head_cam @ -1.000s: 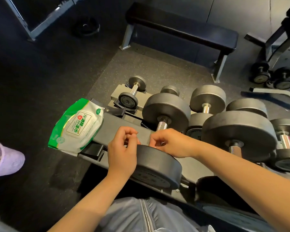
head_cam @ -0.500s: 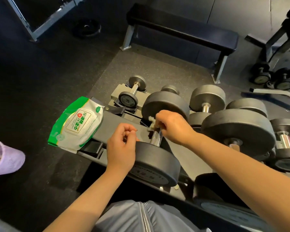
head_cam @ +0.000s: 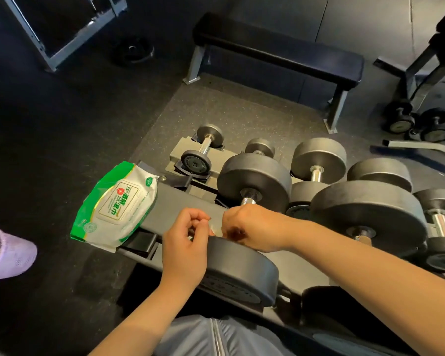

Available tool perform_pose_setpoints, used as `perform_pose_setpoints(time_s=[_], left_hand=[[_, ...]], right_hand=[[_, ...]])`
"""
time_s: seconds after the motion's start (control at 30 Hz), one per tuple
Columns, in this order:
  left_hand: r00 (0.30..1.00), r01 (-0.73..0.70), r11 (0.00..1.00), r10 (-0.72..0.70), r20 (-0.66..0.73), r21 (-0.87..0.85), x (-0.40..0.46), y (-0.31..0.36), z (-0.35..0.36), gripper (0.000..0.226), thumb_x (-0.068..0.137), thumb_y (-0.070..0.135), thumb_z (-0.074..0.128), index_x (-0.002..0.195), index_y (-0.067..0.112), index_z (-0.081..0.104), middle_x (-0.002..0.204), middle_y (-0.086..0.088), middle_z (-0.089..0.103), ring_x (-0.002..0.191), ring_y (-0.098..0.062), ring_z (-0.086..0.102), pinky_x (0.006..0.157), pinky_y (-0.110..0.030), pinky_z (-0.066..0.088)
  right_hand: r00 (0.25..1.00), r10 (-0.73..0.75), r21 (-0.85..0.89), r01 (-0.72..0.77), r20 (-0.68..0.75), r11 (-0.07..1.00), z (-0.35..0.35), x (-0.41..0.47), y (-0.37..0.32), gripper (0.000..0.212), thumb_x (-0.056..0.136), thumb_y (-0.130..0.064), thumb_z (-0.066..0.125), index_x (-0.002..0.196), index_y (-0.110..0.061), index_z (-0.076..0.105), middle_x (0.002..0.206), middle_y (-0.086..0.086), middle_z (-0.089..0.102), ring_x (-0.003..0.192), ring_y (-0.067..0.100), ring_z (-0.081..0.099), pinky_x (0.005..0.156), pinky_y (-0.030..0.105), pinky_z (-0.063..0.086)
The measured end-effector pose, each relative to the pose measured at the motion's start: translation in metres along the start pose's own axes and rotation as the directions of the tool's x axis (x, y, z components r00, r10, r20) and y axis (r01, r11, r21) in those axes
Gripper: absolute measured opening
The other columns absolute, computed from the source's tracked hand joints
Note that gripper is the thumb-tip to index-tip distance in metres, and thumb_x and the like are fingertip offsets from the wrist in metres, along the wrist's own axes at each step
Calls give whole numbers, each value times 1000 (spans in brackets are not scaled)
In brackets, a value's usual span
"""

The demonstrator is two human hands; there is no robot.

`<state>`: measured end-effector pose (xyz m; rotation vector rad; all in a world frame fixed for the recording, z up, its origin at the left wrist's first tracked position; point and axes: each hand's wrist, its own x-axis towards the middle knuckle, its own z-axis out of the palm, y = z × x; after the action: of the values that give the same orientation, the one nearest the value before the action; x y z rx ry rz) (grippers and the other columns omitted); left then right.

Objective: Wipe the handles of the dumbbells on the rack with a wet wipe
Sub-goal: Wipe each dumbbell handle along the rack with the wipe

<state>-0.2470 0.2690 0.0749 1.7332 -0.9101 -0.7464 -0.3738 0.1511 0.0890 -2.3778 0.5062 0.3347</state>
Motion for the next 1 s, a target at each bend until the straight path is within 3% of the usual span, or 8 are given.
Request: perform_pose_setpoints(time_s=[0.13, 0.33, 0.4, 0.53, 0.67, 0.73, 0.87, 1.0], left_hand=[[1000, -22, 1000, 22, 15, -16, 1, 0, 1, 10, 83, 19, 49, 77, 24, 55, 69, 8, 63, 63, -6, 58, 61, -11, 42], [998, -53, 999, 53, 15, -12, 2, -3, 1, 9, 83, 26, 50, 78, 27, 56, 71, 4, 62, 64, -11, 58, 61, -12, 42], [998, -59, 998, 59, 16, -11, 2, -4, 1, 10, 82, 33, 48, 79, 28, 56, 71, 4, 62, 64, -11, 58, 62, -13, 42], [999, -37, 999, 37, 23, -19, 1, -3, 1, 10, 84, 19, 50, 79, 26, 56, 71, 4, 63, 65, -9, 59, 62, -12, 42], [999, -36, 999, 36, 6, -7, 1, -3, 1, 18, 88, 10, 53, 78, 25, 56, 64, 1, 61, 64, -8, 58, 62, -11, 42], [1000, -26, 1000, 26, 1, 3, 1, -3, 1, 24, 91, 5, 54, 78, 25, 56, 63, 3, 61, 63, -6, 58, 62, -10, 42], [1000, -6, 1000, 6, -7, 4, 1, -2, 2, 17, 90, 11, 52, 78, 24, 55, 68, 4, 62, 65, -7, 58, 63, -15, 43], [999, 2, 1000, -1, -33, 29, -1, -1, 2, 23, 92, 4, 53, 78, 22, 55, 64, 3, 61, 64, -7, 58, 62, -15, 42]], right_hand=[[999, 11, -64, -14, -45, 998, -3, 5, 10, 21, 82, -2, 60, 97, -10, 72, 101, 2, 60, 94, 17, 57, 77, 19, 41], [981, 119, -123, -139, -153, 983, -17, 8, 34, 22, 87, -6, 57, 103, -14, 71, 104, 2, 59, 96, 18, 56, 84, 31, 47], [978, 90, -240, -134, -187, 961, -18, 10, 37, 17, 86, -8, 61, 100, -12, 70, 100, 3, 59, 90, 20, 57, 77, 30, 49], [965, 45, -397, -149, -260, 906, -6, 11, 43, 15, 73, 0, 72, 85, -6, 68, 84, 10, 60, 72, 25, 57, 57, 30, 46], [923, 177, -176, -248, -342, 953, 0, 11, 28, 15, 83, -3, 65, 95, -12, 66, 98, 5, 60, 89, 21, 58, 75, 30, 52], [926, 256, -51, -280, -276, 959, -2, 7, 20, 18, 86, -2, 59, 97, -15, 66, 103, 1, 58, 93, 17, 56, 82, 26, 49], [963, 244, 103, -232, -116, 967, -1, -2, 2, 15, 88, -6, 59, 93, -16, 69, 95, -6, 60, 88, 10, 54, 74, 12, 41], [981, 193, 237, -195, 32, 952, 0, -8, -10, 12, 92, -15, 59, 95, -10, 69, 94, 0, 64, 87, 12, 57, 77, 17, 44]])
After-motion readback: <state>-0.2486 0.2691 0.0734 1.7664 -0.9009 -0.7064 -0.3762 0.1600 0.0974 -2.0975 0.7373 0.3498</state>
